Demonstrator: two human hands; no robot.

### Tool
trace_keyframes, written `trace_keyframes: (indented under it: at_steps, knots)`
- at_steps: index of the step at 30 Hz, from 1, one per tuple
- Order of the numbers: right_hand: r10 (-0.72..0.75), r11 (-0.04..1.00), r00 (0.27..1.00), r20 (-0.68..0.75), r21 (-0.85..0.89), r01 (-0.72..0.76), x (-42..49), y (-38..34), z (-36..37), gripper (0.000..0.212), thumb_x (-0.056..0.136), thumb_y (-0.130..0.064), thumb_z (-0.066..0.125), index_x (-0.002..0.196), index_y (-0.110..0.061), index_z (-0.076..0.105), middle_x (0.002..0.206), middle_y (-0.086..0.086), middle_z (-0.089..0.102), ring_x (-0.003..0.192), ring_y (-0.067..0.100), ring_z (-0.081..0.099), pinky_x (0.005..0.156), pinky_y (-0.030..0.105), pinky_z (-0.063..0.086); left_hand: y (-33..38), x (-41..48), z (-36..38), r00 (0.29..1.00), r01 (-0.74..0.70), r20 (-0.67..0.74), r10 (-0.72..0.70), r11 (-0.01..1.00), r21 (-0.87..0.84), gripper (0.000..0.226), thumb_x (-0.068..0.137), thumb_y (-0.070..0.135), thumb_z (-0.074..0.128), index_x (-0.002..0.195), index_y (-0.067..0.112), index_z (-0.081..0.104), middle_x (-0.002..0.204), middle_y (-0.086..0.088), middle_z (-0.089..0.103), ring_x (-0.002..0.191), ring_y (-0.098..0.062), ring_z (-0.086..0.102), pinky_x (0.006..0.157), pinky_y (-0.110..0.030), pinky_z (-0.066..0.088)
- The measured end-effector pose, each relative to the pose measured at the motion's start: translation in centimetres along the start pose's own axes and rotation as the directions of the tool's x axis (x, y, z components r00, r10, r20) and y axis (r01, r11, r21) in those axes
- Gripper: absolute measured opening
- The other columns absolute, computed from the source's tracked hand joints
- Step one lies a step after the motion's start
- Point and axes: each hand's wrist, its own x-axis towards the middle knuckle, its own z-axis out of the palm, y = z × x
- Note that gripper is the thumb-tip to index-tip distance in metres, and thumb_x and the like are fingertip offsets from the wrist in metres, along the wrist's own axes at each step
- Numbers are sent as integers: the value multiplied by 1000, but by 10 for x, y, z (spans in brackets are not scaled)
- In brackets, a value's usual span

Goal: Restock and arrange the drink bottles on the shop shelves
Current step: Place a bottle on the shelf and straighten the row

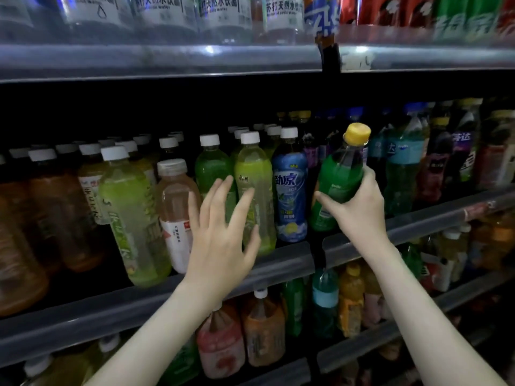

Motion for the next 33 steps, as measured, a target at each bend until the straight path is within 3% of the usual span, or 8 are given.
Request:
trace_keyframes:
  at_steps: [5, 8, 11, 14, 18, 22, 28, 33]
  knots:
    - [-108, 994, 988, -109, 22, 111, -34, -4, -14, 74, 72, -27, 82, 131, -9, 40, 119, -3, 48, 110, 8, 48, 94, 29, 48, 8, -27, 4, 994, -109, -31, 106, 981, -162, 45, 88, 17, 60, 131, 11, 49, 139, -14, 40, 134, -31, 35, 114, -54, 21]
    - [-96, 992, 981, -171, 63, 108, -55, -8, -24, 75, 72, -25, 82, 129, -2, 39, 123, 10, 51, 113, 11, 50, 94, 12, 42, 21, -55, 8, 970, -238, -37, 239, 918, -316, 35, 89, 11, 57, 124, 10, 51, 134, -12, 44, 126, -30, 44, 111, -46, 30]
    - [-42, 994, 974, -224, 93, 65, -75, -12, -35, 76, 72, -27, 81, 130, -3, 38, 126, 10, 52, 114, 11, 52, 94, 8, 39, 38, -92, 20, 926, -308, 54, 373, 832, -462, 27, 88, 7, 60, 115, 4, 59, 125, -16, 56, 113, -29, 52, 101, -35, 39]
    - [-24, 997, 984, -179, 64, 36, -96, -6, -50, 67, 71, -20, 83, 122, -21, 39, 119, 6, 56, 108, 7, 55, 88, 7, 41, 50, -127, 50, 884, -228, 219, 412, 791, -568, 29, 88, 9, 62, 116, 3, 61, 122, -15, 59, 110, -26, 55, 93, -31, 46]
    - [132, 991, 991, -38, 27, -131, -126, 22, -63, 68, 66, -15, 86, 110, -40, 41, 112, -7, 59, 103, 2, 57, 85, 2, 39, 68, -151, 99, 811, 53, 513, 283, 836, -545, 50, 85, 13, 65, 132, 6, 48, 132, -12, 50, 122, -24, 48, 97, -36, 48]
    - [343, 939, 938, 49, -17, -342, -148, 70, -66, 67, 67, -14, 85, 116, -28, 42, 108, -16, 56, 94, -15, 53, 75, -4, 36, 94, -153, 131, 677, 236, 723, 137, 890, -390, 67, 96, 21, 48, 151, 14, 10, 156, -10, 13, 141, -27, 21, 110, -30, 30]
    - [483, 874, 870, 96, 11, -486, -163, 123, -61, 67, 69, -8, 84, 117, -25, 41, 106, -17, 53, 88, -25, 49, 67, -4, 38, 128, -152, 174, 655, 436, 752, -72, 849, -297, 85, 94, 23, 55, 150, 12, -8, 157, -14, 0, 145, -32, 7, 116, -36, 16]
    - [501, 860, 852, 153, 20, -509, -163, 157, -53, 69, 66, -12, 85, 117, -27, 41, 111, -9, 56, 100, -6, 54, 77, 7, 40, 147, -134, 206, 704, 611, 657, -269, 701, -368, 90, 89, 19, 63, 150, 2, 0, 154, -22, 12, 143, -36, 13, 116, -40, 17]
